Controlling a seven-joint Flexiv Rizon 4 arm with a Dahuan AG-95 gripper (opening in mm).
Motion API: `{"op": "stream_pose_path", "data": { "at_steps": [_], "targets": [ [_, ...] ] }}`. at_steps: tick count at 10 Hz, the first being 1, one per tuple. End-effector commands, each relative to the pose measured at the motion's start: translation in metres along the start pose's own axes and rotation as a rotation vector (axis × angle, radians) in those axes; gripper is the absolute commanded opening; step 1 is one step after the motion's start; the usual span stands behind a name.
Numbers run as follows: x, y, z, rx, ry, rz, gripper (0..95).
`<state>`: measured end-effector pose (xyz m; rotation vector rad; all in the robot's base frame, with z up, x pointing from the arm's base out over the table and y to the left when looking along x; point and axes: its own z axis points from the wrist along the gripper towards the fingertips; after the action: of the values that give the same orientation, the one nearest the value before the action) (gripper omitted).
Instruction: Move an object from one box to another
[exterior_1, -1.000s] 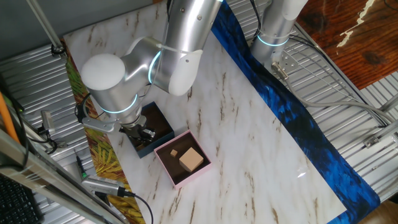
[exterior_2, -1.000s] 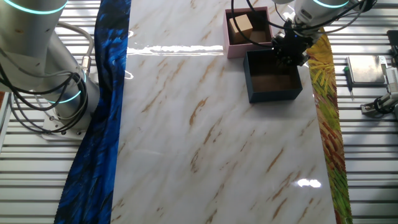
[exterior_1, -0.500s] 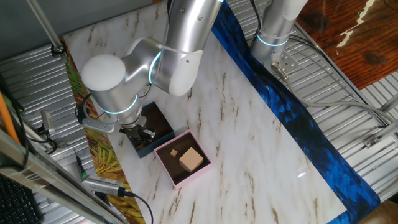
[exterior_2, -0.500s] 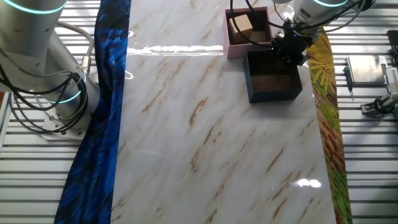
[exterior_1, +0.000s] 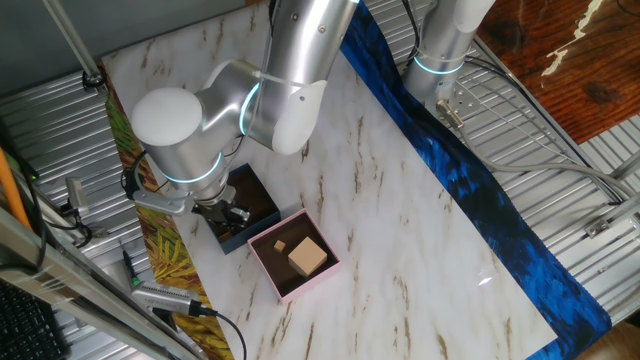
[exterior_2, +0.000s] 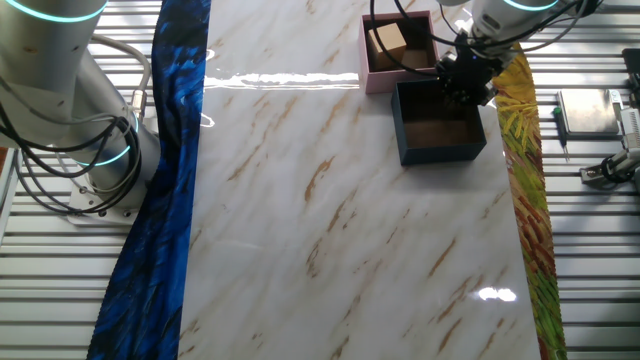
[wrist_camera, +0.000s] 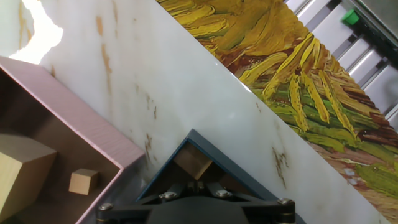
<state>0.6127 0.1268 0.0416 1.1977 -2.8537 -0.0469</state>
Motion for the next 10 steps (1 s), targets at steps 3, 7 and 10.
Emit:
{"op": "stream_pose_path", "data": {
  "at_steps": [3, 7, 10],
  "targets": [
    [-0.0003, 0.0000, 0.0002, 0.000, -0.001, 0.008, 0.0],
    [-0.0003, 0.0000, 0.0002, -0.004, -0.004, 0.002, 0.0],
    [0.0068, 0.0004, -0.0002, -0.010, -0.008, -0.005, 0.0]
  ]
}}
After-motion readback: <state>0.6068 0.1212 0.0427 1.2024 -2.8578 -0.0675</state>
